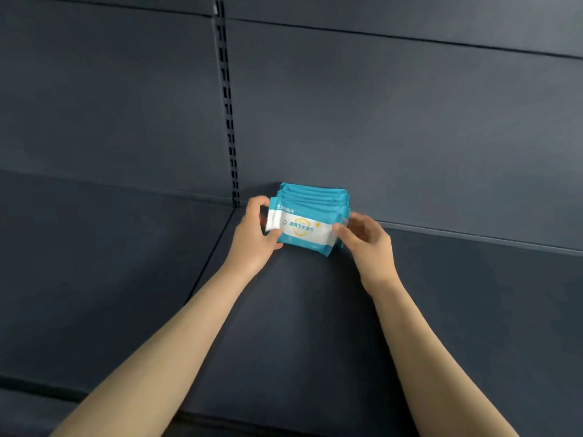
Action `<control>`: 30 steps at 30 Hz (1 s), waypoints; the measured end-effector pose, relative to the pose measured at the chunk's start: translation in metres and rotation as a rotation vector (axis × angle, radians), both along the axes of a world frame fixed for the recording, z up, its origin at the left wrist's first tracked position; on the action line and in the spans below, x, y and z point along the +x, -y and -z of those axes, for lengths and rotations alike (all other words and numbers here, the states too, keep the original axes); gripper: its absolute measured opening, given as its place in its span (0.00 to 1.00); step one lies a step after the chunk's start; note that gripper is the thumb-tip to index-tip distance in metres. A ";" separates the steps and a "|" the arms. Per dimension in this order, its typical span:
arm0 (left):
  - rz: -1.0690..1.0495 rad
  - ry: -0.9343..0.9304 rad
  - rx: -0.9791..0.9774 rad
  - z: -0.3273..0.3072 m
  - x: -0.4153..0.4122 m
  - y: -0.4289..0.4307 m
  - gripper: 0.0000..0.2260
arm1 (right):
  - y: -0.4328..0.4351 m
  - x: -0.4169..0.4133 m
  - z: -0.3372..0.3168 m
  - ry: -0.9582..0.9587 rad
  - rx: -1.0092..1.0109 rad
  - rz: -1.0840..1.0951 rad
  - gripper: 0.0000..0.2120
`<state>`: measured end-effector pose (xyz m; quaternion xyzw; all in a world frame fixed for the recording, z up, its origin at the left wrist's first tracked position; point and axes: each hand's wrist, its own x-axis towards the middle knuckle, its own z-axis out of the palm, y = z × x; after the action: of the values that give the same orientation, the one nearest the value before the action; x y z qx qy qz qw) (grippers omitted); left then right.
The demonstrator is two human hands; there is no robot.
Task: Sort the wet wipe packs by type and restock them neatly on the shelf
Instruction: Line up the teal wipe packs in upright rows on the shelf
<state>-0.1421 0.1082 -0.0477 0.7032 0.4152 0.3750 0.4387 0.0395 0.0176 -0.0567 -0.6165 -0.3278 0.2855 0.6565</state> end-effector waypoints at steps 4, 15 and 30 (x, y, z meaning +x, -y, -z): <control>-0.018 -0.197 0.188 0.007 0.007 -0.004 0.17 | -0.005 -0.001 0.006 0.240 -0.066 0.088 0.13; 0.094 -0.392 0.556 0.012 -0.002 -0.028 0.29 | 0.001 -0.015 0.007 0.480 -0.152 0.146 0.22; 0.068 0.074 0.449 -0.023 -0.004 -0.015 0.20 | 0.029 -0.012 -0.019 0.206 -0.181 0.291 0.16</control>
<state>-0.1458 0.1229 -0.0250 0.7826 0.2809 0.4684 0.2986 0.0273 -0.0115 -0.0373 -0.7397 -0.2738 0.1513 0.5959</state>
